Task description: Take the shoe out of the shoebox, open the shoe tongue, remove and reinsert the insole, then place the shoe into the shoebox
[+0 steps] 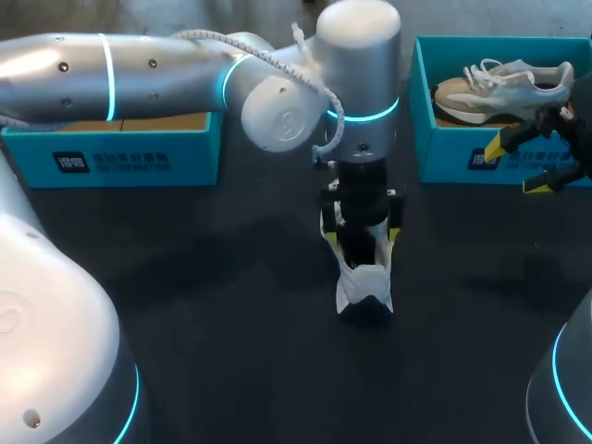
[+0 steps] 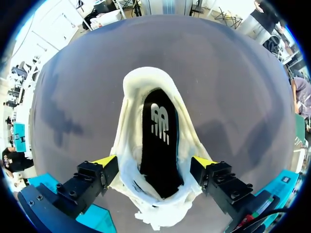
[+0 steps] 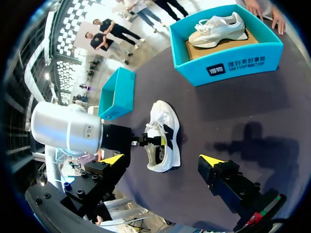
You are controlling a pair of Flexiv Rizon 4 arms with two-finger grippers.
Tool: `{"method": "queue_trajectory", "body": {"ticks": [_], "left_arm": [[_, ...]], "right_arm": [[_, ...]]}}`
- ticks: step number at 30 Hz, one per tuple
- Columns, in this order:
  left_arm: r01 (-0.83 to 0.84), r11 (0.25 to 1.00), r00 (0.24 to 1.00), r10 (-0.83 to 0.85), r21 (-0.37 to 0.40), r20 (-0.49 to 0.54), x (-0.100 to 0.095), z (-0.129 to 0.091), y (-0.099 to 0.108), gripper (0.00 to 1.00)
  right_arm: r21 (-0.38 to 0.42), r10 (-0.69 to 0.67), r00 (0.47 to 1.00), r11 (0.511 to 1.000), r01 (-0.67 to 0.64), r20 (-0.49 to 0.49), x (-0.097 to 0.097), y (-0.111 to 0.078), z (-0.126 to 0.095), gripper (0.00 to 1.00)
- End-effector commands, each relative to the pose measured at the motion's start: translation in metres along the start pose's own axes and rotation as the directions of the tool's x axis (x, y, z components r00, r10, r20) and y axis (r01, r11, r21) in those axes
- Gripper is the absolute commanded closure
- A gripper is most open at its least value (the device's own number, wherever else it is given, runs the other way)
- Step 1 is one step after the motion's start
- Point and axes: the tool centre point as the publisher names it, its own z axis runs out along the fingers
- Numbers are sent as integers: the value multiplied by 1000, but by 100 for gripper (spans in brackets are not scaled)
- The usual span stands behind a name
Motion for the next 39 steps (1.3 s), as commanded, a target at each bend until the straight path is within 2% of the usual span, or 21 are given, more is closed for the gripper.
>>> {"method": "queue_trajectory", "body": {"ticks": [1,7,22,23,25,27,28,30,35,38,39], "left_arm": [[6,1000,1000,-6,-4,-1,1,-3,9,2],[12,1000,1000,-12,-9,19,3,-19,11,2],[7,999,998,-5,-46,62,15,-81,2,1],[9,999,998,-6,-47,63,15,-84,2,3],[11,999,998,-8,-53,62,16,-88,3,14],[14,998,998,-11,-55,60,17,-90,2,16],[17,998,998,-13,-57,58,18,-91,2,23],[20,999,998,-18,-44,57,19,-91,2,27],[22,999,999,-21,-30,46,21,-90,2,27],[22,1000,999,-21,-21,41,21,-86,1,36],[22,1000,999,-21,-17,41,20,-83,1,50]], "right_arm": [[-1,2,1000,1000,-2,4,1,0,0,0],[-1,2,1000,1000,-2,4,1,0,0,0],[-1,2,1000,1000,-2,4,1,0,0,0],[-1,2,1000,1000,-2,4,1,0,0,0],[-1,2,1000,1000,-2,4,1,0,0,0],[-1,2,1000,1000,-2,4,1,0,0,0],[-1,2,1000,1000,-2,4,1,0,0,0],[-1,2,1000,1000,-2,4,1,0,0,0],[-1,2,1000,1000,-2,4,1,0,0,0],[-1,2,1000,1000,-2,4,1,0,0,0],[-1,2,1000,1000,-2,4,1,0,0,0]]}}
